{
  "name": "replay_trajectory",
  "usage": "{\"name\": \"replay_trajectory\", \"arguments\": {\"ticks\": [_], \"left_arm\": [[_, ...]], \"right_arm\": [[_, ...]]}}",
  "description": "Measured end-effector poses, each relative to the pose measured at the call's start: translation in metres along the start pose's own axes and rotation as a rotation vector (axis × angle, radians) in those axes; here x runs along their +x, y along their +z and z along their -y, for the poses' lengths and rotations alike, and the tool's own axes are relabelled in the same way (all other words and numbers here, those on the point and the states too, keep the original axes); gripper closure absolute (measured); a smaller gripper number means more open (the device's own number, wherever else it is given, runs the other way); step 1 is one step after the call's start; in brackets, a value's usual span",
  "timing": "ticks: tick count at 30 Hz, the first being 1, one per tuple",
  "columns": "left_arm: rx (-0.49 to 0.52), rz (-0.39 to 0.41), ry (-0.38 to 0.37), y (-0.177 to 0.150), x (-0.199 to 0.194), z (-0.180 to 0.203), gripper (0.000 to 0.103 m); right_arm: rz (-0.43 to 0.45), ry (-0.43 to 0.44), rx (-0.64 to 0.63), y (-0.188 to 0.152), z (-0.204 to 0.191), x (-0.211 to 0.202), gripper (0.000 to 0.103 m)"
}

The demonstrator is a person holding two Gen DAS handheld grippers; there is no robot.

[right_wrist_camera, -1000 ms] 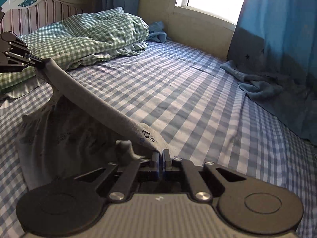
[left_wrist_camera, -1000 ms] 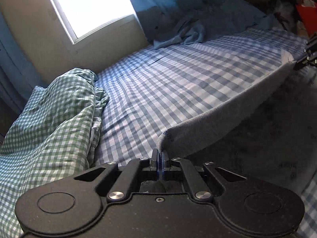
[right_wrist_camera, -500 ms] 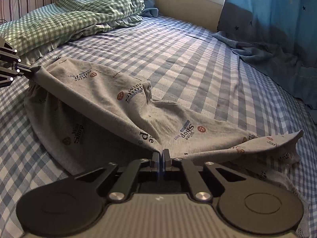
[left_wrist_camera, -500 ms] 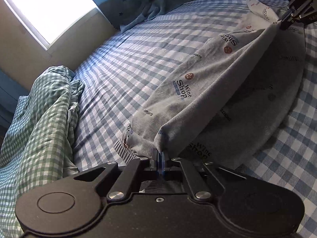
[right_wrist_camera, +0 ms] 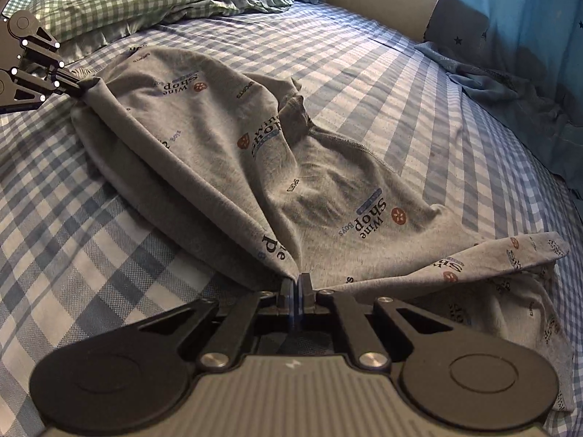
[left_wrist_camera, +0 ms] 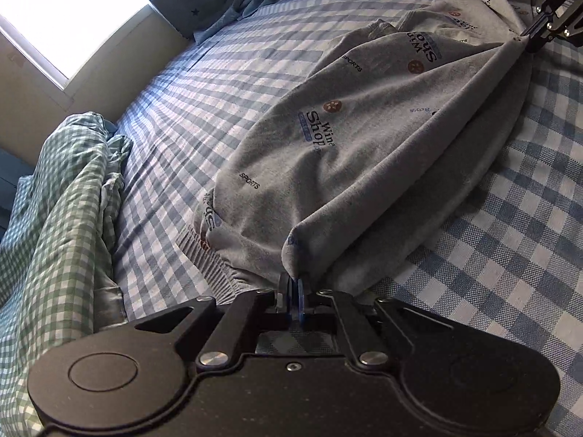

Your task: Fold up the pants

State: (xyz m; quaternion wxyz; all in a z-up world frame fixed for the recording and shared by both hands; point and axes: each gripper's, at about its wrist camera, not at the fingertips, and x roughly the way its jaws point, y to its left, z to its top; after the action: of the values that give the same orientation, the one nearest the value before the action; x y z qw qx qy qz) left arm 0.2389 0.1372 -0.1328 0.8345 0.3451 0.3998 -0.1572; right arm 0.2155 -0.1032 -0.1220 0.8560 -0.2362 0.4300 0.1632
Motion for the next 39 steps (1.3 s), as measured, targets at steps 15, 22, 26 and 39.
{"name": "replay_trajectory", "arguments": {"ticks": [15,22,26,39], "left_arm": [[-0.322,-0.057,-0.15,0.052,-0.042,0.04,0.001],[-0.358,-0.014,-0.186,0.134,-0.052,0.095,0.001],[-0.347,0.008,-0.225,0.195,-0.044,0.137,0.001],[-0.195,0.023,-0.314,0.357,0.017,0.279,0.018]], "right_arm": [[-0.001,-0.015,0.284,-0.052,0.048,-0.039,0.01],[-0.035,-0.102,0.563,-0.12,0.153,-0.065,0.006],[-0.05,-0.154,0.638,-0.155,0.232,-0.064,0.004],[-0.048,-0.088,0.512,-0.164,0.42,-0.005,0.027]]}}
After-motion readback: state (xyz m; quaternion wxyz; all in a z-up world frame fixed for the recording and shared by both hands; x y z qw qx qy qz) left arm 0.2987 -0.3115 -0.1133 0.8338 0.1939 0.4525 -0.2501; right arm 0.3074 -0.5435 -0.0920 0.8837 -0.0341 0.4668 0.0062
